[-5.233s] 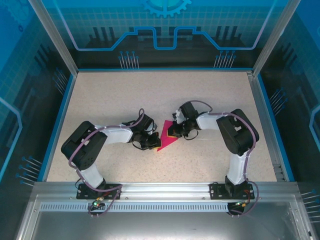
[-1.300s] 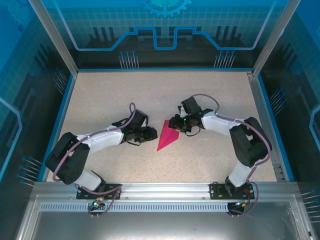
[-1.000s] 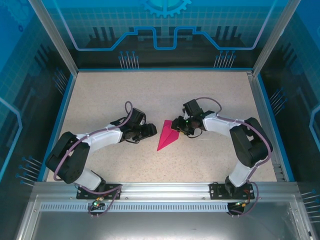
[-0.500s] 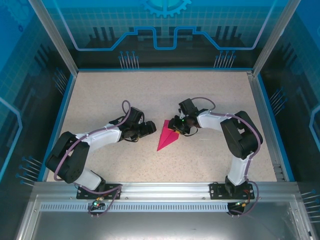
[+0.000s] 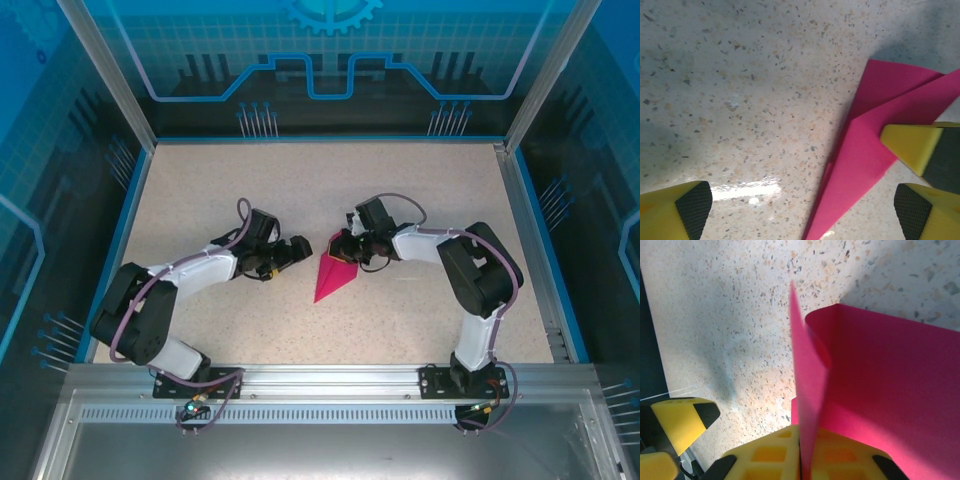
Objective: Fold a paper plane with a square sheet of paper (pick it up from the middle)
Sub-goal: Turn over the paper at the center of the table.
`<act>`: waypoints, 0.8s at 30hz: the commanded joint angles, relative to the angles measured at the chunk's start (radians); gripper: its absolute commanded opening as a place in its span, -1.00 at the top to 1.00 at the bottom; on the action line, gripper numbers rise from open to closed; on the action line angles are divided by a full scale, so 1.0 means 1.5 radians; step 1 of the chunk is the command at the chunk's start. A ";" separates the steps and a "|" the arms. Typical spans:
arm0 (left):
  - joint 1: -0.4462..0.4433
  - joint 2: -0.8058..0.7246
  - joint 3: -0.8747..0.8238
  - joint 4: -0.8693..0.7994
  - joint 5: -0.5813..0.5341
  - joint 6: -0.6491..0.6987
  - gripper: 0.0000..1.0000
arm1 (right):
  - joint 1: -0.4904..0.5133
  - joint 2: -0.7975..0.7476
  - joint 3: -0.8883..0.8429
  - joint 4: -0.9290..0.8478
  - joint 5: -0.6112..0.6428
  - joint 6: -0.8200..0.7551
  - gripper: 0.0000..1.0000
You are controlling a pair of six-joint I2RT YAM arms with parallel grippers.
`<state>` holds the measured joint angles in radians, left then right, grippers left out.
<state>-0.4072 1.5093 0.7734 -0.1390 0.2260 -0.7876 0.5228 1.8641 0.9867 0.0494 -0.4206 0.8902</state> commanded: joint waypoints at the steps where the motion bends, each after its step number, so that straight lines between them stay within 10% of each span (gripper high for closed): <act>1: 0.018 -0.028 0.002 0.025 0.097 0.000 -0.97 | -0.004 -0.043 -0.025 0.078 -0.046 0.008 0.84; 24: 0.022 -0.060 -0.043 0.301 0.353 -0.108 -0.82 | -0.061 -0.128 -0.021 0.304 -0.266 0.177 0.79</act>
<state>-0.3813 1.4174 0.7261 0.2352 0.7029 -0.9127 0.4423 1.6886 0.9367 0.4534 -0.7757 1.1198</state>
